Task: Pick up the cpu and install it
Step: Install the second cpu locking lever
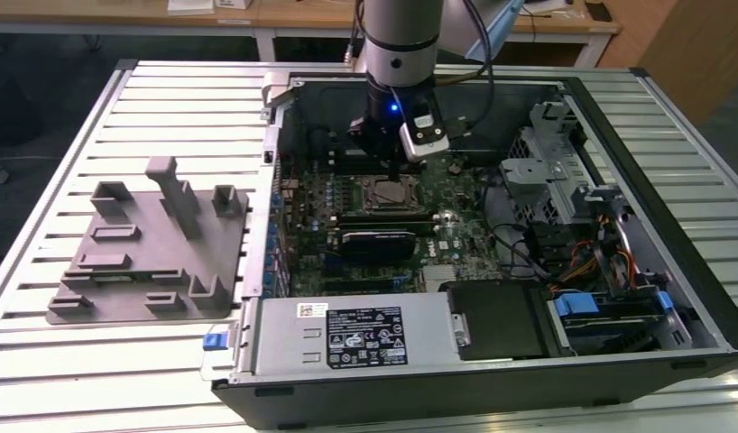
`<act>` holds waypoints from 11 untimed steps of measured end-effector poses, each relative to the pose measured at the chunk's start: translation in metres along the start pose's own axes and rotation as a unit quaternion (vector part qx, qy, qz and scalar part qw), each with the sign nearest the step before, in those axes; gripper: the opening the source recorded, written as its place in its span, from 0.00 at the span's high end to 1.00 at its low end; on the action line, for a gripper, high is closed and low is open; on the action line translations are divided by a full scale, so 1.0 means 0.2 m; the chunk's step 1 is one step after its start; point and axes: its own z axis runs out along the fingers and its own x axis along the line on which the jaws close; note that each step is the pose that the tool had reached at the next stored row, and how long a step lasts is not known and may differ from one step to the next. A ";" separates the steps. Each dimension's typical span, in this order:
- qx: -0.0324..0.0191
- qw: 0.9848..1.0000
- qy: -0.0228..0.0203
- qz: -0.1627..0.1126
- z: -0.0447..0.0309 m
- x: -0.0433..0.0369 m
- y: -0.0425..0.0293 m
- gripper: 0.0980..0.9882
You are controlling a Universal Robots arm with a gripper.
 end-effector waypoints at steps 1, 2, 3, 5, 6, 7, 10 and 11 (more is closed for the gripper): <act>0.000 1.000 0.000 0.000 -0.001 0.000 0.000 0.99; 0.000 1.000 0.000 0.000 -0.001 0.000 0.000 0.99; 0.000 1.000 0.000 0.000 -0.002 0.000 -0.001 0.99; 0.000 1.000 0.000 0.000 -0.002 -0.001 -0.003 0.99; 0.000 1.000 0.000 0.000 -0.001 -0.001 -0.004 0.99; 0.000 1.000 0.000 0.000 -0.001 -0.002 -0.006 0.99; 0.000 1.000 0.000 0.000 -0.002 -0.003 -0.010 0.99; 0.000 1.000 0.000 0.000 -0.002 -0.003 -0.012 0.99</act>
